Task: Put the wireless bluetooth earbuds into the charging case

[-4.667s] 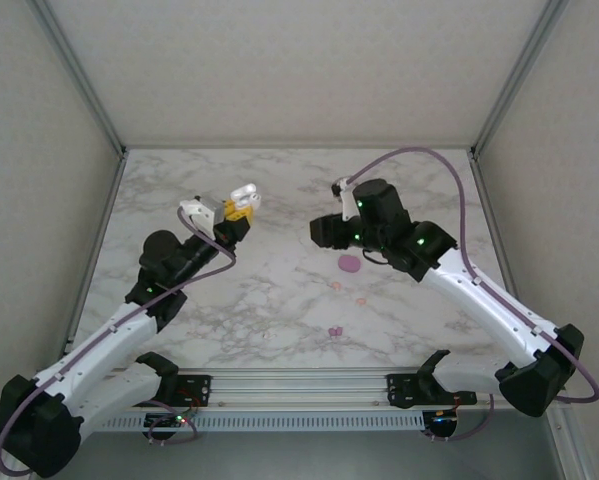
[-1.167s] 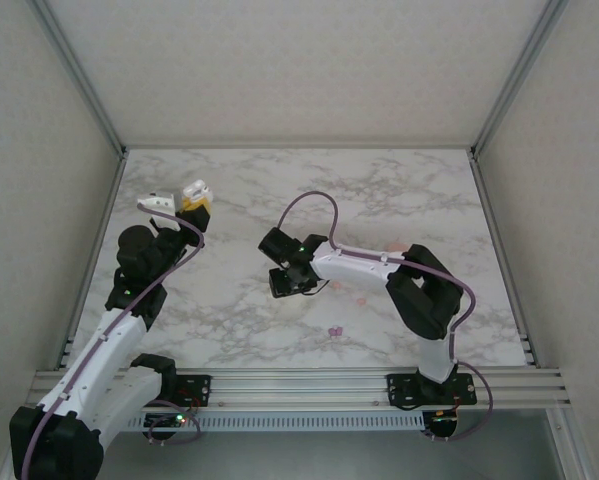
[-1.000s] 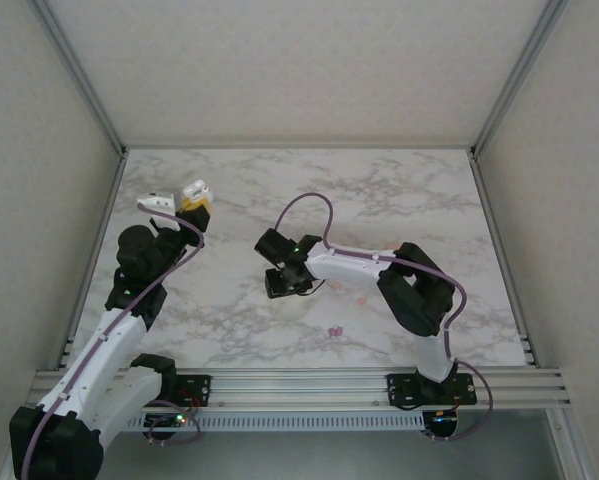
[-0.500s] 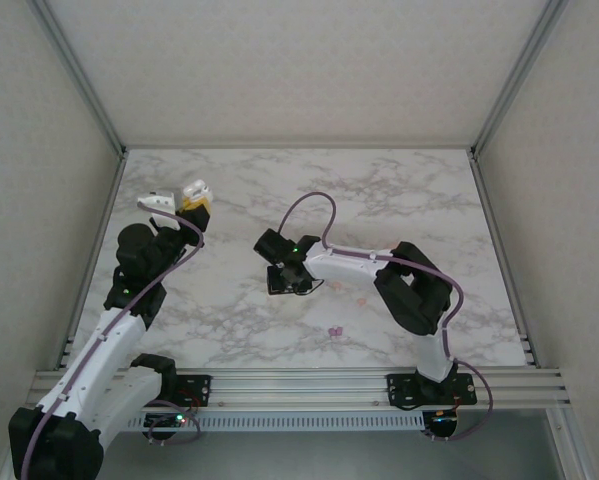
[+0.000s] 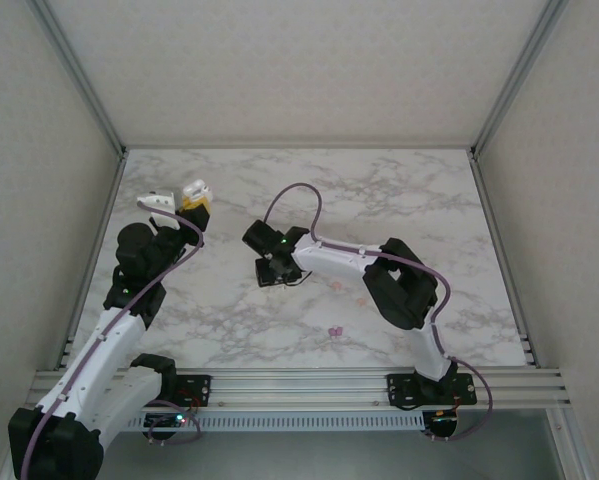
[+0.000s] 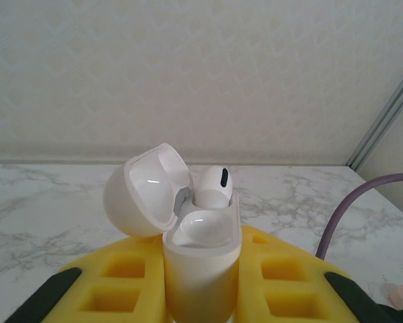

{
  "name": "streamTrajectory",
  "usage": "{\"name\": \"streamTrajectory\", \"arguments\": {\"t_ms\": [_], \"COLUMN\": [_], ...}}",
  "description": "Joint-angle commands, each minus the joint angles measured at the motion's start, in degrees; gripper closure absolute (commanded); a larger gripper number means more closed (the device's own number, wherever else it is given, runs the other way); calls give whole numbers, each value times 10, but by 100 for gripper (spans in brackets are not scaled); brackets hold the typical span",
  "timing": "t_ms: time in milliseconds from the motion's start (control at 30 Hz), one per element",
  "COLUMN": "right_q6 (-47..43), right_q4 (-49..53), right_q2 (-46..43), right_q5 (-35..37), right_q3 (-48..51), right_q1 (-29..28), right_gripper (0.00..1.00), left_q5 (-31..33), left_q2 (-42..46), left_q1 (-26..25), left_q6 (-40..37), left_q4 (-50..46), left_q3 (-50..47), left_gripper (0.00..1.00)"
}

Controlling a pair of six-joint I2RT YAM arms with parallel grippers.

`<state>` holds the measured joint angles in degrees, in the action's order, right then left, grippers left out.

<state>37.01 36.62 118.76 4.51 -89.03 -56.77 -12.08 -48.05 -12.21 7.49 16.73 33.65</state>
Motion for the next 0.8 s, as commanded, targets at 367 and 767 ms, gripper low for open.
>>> {"name": "streamTrajectory", "arguments": {"t_ms": [367,767], "right_q6": [99,49], "right_q4": [-46,-19], "right_q2": [-63,-27], "right_q5": [8,-1], "right_q3": [97,73], "right_q1": [1,0], "right_gripper": [53,67], "left_q5": [-8,-2], "left_q2": [9,13], "left_q1": [6,5], "left_q6": [-5,-7], "left_q4": [8,4], "left_q3": [16,16], "left_gripper": [87,87]}}
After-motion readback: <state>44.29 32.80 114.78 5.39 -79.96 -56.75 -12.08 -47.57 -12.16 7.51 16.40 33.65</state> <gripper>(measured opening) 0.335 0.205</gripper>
